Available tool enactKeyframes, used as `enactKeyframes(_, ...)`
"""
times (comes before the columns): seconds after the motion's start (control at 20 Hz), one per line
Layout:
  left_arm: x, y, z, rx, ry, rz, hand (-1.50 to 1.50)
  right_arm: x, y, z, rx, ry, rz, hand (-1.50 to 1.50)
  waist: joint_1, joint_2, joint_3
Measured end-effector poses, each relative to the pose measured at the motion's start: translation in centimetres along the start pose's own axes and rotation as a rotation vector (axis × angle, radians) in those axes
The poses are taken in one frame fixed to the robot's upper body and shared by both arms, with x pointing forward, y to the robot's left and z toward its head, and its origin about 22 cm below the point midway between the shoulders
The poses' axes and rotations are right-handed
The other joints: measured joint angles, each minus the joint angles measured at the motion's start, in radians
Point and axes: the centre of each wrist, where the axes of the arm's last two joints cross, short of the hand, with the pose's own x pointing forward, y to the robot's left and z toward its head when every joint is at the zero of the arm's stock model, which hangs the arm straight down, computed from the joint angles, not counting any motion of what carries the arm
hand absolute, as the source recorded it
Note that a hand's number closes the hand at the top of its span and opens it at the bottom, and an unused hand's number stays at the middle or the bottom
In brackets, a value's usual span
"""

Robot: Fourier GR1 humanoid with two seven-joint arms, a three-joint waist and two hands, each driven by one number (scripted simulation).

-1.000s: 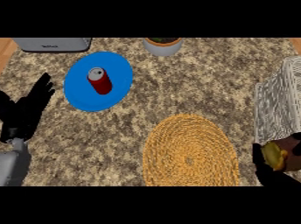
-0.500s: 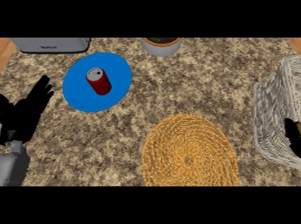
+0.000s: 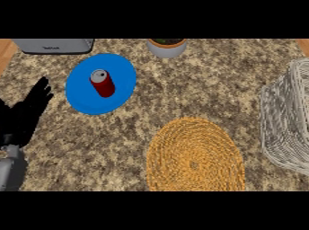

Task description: Pick the sweet potato from the placemat and place it in the basket

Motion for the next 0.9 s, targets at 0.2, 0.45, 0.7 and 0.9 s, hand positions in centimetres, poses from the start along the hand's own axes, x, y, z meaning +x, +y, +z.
enactKeyframes(0.2,0.3,-0.2,-0.3,-0.002,-0.006,0.0,0.0,-1.0,-0.6,-1.4,-0.013,-0.02,-0.07,-1.5,0.0,0.0,0.0)
enactKeyframes(0.45,-0.4,-0.4,-0.3,0.006,-0.007,0.004,0.0,-1.9,-3.4,-2.3,-0.136,0.062,-0.23,-1.5,-0.005,-0.002,-0.001)
enactKeyframes(0.7,-0.8,0.0,0.1,0.014,0.001,0.004,0.0,-4.6,-8.5,-2.9,-0.234,0.154,-0.389,-1.5,-0.013,-0.004,0.0)
enactKeyframes(0.9,-0.6,-0.2,0.3,0.011,0.0,0.005,0.0,-8.4,-13.2,-2.3,-0.225,0.191,-0.443,-1.5,-0.015,-0.004,0.0)
